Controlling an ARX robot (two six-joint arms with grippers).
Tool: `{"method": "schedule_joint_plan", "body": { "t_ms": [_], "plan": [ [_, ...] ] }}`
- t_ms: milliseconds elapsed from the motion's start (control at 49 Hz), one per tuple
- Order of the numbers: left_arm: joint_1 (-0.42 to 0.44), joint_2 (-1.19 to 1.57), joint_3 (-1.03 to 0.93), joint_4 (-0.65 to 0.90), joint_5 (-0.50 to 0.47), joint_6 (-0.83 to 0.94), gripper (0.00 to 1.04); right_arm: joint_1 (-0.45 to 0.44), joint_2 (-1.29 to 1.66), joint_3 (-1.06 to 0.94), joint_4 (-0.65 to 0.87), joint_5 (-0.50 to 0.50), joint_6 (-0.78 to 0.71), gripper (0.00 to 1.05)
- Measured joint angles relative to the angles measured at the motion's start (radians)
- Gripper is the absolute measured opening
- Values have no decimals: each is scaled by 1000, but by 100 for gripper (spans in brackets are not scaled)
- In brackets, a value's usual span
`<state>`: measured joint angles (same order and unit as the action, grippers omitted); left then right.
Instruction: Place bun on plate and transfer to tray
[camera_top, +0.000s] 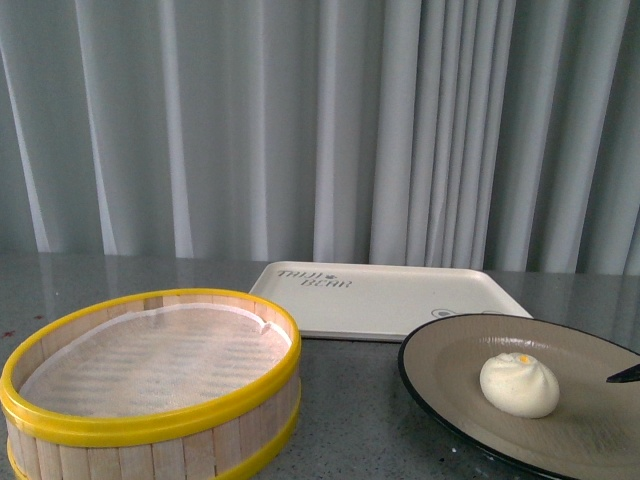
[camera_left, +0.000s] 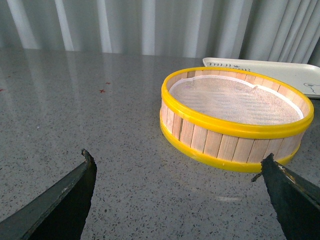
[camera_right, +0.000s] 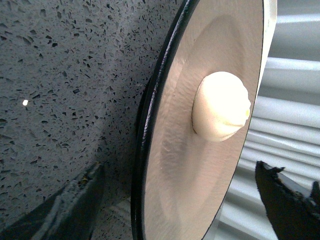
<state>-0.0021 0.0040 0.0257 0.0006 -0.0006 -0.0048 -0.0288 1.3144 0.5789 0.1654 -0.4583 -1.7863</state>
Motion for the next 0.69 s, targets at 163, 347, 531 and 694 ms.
{"method": "schedule_joint_plan", "body": {
  "t_ms": [163,347,531,694],
  "plan": [
    [0,0,0,0,0,0,98,10,24,0,7,10,27,54],
    [0,0,0,0,0,0,98,9,23,-31,47,9,29,20],
    [0,0,0,0,0,0,98,4,-3,-64,113,9,29,3],
    [0,0,0,0,0,0,98,0,-14,-104,188,21,33,3]
  ]
}}
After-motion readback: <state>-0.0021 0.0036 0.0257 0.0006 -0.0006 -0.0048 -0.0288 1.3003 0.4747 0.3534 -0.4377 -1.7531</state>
